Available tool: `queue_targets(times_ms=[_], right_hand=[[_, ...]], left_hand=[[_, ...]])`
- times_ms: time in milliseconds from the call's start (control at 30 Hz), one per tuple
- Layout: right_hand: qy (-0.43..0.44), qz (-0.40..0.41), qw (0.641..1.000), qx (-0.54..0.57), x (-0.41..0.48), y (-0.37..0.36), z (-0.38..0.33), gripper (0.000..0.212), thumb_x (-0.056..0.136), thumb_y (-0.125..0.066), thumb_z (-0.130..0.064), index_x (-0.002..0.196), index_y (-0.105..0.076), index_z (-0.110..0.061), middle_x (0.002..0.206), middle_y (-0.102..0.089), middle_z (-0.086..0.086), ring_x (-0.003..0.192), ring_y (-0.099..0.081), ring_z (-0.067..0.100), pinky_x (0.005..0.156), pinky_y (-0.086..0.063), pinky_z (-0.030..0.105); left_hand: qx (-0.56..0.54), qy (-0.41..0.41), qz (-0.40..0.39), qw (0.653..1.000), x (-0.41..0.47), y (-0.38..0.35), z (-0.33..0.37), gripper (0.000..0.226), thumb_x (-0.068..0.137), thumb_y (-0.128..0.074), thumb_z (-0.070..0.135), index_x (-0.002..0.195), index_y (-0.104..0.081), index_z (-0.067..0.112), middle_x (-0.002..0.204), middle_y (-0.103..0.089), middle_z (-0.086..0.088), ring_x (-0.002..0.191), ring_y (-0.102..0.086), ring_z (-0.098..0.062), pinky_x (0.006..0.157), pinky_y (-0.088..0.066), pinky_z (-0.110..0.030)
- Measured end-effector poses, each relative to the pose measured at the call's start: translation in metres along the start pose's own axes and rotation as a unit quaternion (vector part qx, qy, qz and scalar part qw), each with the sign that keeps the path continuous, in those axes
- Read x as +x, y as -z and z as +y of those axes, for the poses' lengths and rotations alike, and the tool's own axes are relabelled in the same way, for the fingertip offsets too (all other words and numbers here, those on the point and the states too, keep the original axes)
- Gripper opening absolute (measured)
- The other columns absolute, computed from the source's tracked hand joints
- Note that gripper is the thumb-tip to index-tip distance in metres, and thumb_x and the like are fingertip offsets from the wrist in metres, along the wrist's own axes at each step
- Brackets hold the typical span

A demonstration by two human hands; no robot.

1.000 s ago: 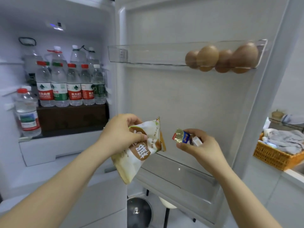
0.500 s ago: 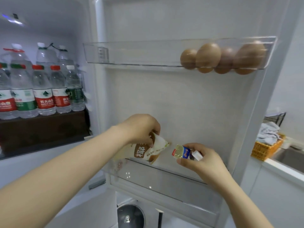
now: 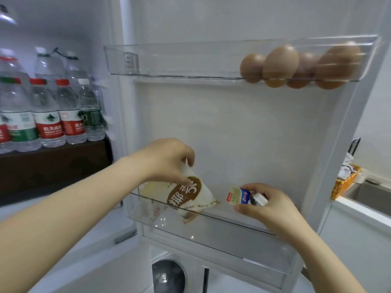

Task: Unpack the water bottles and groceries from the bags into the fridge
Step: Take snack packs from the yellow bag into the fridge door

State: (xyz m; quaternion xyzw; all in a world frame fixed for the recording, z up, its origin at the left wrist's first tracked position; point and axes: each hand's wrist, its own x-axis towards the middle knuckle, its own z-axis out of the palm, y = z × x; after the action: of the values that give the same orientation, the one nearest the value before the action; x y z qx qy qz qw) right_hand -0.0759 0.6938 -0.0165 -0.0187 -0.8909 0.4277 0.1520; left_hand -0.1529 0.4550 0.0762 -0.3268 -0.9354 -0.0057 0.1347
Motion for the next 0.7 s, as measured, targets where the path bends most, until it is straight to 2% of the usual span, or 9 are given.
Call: queue_targets(times_ms=[100,133,200,267,333,500,567,700], right_hand=[[0.002,-0.004,1.000,0.004,-0.001,0.000,-0.002,0.028,0.068,-0.082,-0.030,0.090,-0.068,-0.039,0.086,-0.069,-0.020,0.077,-0.058,-0.012,0.061,-0.040,0.007],[0.002,-0.004,1.000,0.008,-0.001,0.000,-0.003,0.028,0.068,-0.082,-0.030,0.089,-0.067,-0.040,0.085,-0.069,-0.020,0.077,-0.058,-0.013,0.063,-0.040,0.009],[0.001,-0.004,1.000,0.012,0.000,0.000,-0.004,0.027,0.069,-0.082,-0.027,0.089,-0.068,-0.039,0.085,-0.069,-0.021,0.076,-0.057,-0.015,0.063,-0.040,0.007],[0.000,-0.002,1.000,0.014,0.003,-0.001,-0.005,0.029,0.069,-0.082,-0.026,0.092,-0.068,-0.036,0.085,-0.069,-0.020,0.075,-0.057,-0.015,0.061,-0.041,0.003],[-0.001,-0.002,1.000,0.015,0.005,-0.003,-0.007,0.030,0.070,-0.082,-0.025,0.094,-0.068,-0.035,0.087,-0.069,-0.018,0.074,-0.057,-0.016,0.061,-0.040,0.001],[-0.011,0.002,0.999,0.041,0.003,-0.005,-0.008,0.029,0.069,-0.083,-0.024,0.092,-0.069,-0.035,0.087,-0.069,-0.015,0.070,-0.059,-0.013,0.060,-0.041,0.004],[-0.015,0.008,0.998,0.052,0.002,-0.005,-0.008,0.028,0.069,-0.083,-0.022,0.091,-0.070,-0.033,0.088,-0.069,-0.014,0.068,-0.060,-0.012,0.059,-0.041,0.002],[-0.018,0.010,0.998,0.054,-0.001,-0.005,-0.009,0.029,0.069,-0.083,-0.020,0.092,-0.070,-0.030,0.086,-0.068,-0.014,0.065,-0.060,-0.013,0.059,-0.040,0.001]], left_hand=[[-0.203,0.086,-0.009,0.975,-0.015,-0.010,-0.013,0.067,0.059,-0.086,0.037,0.117,-0.052,0.036,0.098,-0.058,0.013,0.087,-0.058,-0.005,0.072,-0.048,-0.020],[-0.238,0.106,-0.020,0.965,-0.020,-0.016,-0.018,0.067,0.057,-0.088,0.034,0.114,-0.053,0.035,0.097,-0.060,0.012,0.086,-0.060,-0.006,0.073,-0.048,-0.020],[-0.270,0.122,-0.044,0.954,-0.027,-0.028,-0.026,0.051,0.057,-0.089,0.029,0.099,-0.060,0.032,0.087,-0.067,0.010,0.079,-0.064,-0.006,0.069,-0.050,-0.020],[-0.289,0.121,-0.035,0.949,-0.030,-0.034,-0.029,0.026,0.061,-0.087,0.027,0.079,-0.068,0.023,0.072,-0.069,0.009,0.063,-0.060,-0.003,0.059,-0.046,-0.018],[-0.288,0.119,0.006,0.950,-0.025,-0.033,-0.029,0.018,0.066,-0.084,0.027,0.072,-0.071,0.017,0.064,-0.064,0.005,0.055,-0.053,-0.005,0.055,-0.038,-0.018],[-0.286,0.095,0.122,0.946,0.000,-0.011,-0.030,0.012,0.071,-0.081,0.024,0.070,-0.070,0.020,0.066,-0.065,0.006,0.062,-0.055,-0.006,0.055,-0.037,-0.017],[-0.280,0.087,0.156,0.943,0.012,-0.004,-0.036,0.014,0.072,-0.080,0.023,0.066,-0.067,0.020,0.061,-0.061,0.004,0.058,-0.052,-0.011,0.057,-0.037,-0.023],[-0.262,0.055,0.141,0.953,0.027,-0.005,-0.051,0.011,0.074,-0.078,0.018,0.075,-0.072,0.008,0.075,-0.070,-0.011,0.075,-0.063,-0.027,0.071,-0.048,-0.039]])
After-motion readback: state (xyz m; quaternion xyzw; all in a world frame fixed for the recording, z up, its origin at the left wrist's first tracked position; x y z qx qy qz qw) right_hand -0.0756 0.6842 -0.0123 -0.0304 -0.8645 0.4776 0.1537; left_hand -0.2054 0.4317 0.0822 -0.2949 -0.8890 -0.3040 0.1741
